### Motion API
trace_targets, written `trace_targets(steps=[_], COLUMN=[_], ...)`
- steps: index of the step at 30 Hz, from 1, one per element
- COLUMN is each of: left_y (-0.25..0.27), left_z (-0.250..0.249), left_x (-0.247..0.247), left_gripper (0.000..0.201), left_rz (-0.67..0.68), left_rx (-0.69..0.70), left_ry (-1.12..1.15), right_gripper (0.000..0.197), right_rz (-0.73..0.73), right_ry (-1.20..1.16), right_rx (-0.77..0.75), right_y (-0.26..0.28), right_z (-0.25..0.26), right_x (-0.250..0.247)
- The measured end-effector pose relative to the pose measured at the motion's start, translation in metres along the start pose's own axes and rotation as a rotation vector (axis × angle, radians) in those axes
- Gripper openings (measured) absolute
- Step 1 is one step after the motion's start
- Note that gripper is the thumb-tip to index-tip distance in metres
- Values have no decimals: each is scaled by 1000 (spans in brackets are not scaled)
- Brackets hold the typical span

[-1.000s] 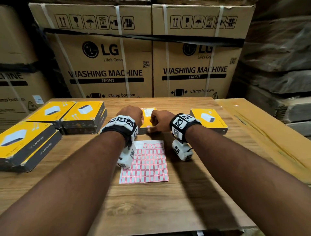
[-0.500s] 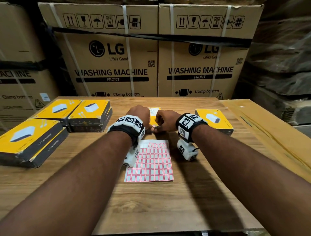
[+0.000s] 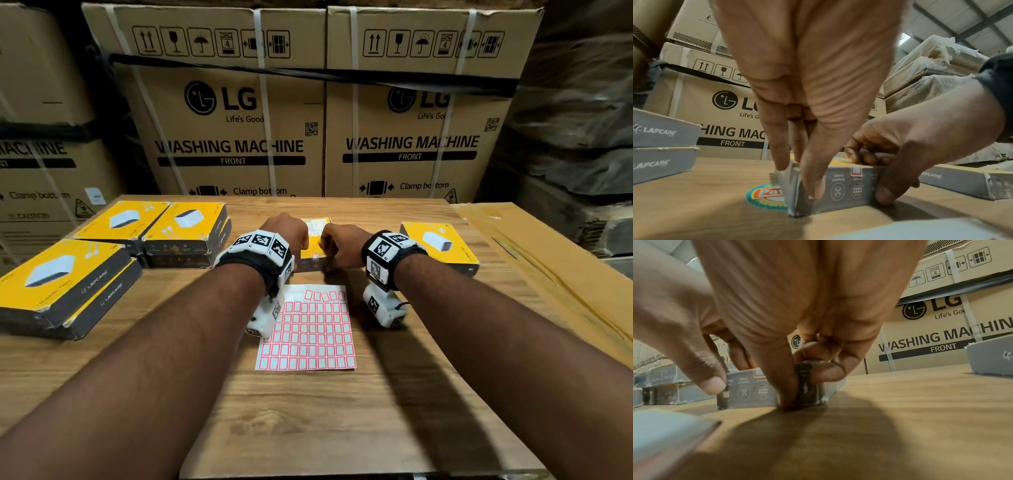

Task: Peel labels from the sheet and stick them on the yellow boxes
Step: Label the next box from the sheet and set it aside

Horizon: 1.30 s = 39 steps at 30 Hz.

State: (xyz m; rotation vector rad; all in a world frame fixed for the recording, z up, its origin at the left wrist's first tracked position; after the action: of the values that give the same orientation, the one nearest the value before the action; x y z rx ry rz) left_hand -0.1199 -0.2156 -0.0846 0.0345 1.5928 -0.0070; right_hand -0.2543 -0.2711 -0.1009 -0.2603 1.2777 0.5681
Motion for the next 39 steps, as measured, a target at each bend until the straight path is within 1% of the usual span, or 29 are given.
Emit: trace_targets(steps=[4, 7, 8, 9, 10, 12, 14, 16, 18, 21, 23, 24, 26, 27, 28, 30, 33, 35, 36, 38, 39], left_y=[3, 5, 8, 10, 14, 20, 23, 25, 26, 31, 35, 35, 38, 39, 41, 43, 41, 40, 39, 40, 42], left_z=[0, 0, 2, 4, 7, 9, 9, 9, 9, 6, 3, 3, 2, 2, 3, 1, -8, -17, -20, -25, -27], left_x=[3, 2, 4, 8, 12, 21, 25, 24, 19, 7, -6, -11, -22, -26, -30, -38, -46, -50, -49, -46, -43], left_gripper=[32, 28, 27, 27, 28, 37, 53, 62, 64, 71, 75, 74, 64, 57, 51, 44, 38, 39, 43, 53, 52], left_rz=[-2, 15, 1, -26, -68, -125, -96, -86, -105, -185, -279, -327, -428, -486, -541, -606, -621, -593, -560, -457, -395], left_rx=[16, 11, 0, -19, -45, -100, -139, -168, -175, -175, -171, -170, -170, -175, -183, -175, -112, -79, -68, -45, -31], left_ry=[36, 78, 85, 87, 92, 132, 185, 243, 305, 375, 411, 425, 459, 497, 548, 642, 806, 935, 956, 914, 900], right_gripper=[41, 33, 32, 35, 42, 59, 66, 73, 81, 86, 81, 72, 47, 40, 38, 38, 30, 27, 26, 26, 25], right_rz=[-12, -73, -99, -114, -109, -48, 3, 0, -64, -234, -338, -383, -458, -470, -460, -385, -271, -254, -249, -237, -234], right_ry=[45, 49, 31, 8, -16, -49, -98, -153, -181, -303, -367, -381, -407, -446, -510, -720, -1024, -1103, -1122, -1169, -1194], right_rx=[20, 42, 60, 81, 101, 130, 137, 114, 82, 57, 51, 45, 25, 11, -1, 0, 18, 39, 50, 80, 86], right_y=[5, 7, 7, 7, 7, 8, 9, 10, 12, 13, 14, 15, 16, 16, 18, 23, 34, 41, 45, 52, 54], right_z=[-1, -5, -8, -11, -14, -17, -17, -18, -17, -19, -20, -22, -25, -28, -31, -34, -33, -32, -31, -33, -36], right_x=[-2, -4, -4, -4, -4, -2, 1, 1, -1, -6, -10, -13, -20, -23, -26, -34, -44, -49, -52, -55, -56])
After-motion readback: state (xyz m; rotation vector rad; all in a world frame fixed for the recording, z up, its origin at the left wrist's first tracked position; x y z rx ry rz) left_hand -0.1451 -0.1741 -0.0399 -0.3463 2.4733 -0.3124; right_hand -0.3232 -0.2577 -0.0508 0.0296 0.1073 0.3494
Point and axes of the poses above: each hand's wrist, its own y-axis away from the middle knuckle, its own x-axis out of the palm, z = x × y, the point moved 2 cm from there along -y, towards the middle knuckle, and after that the axes turned 10 degrees about x, right-handed, at the moved point
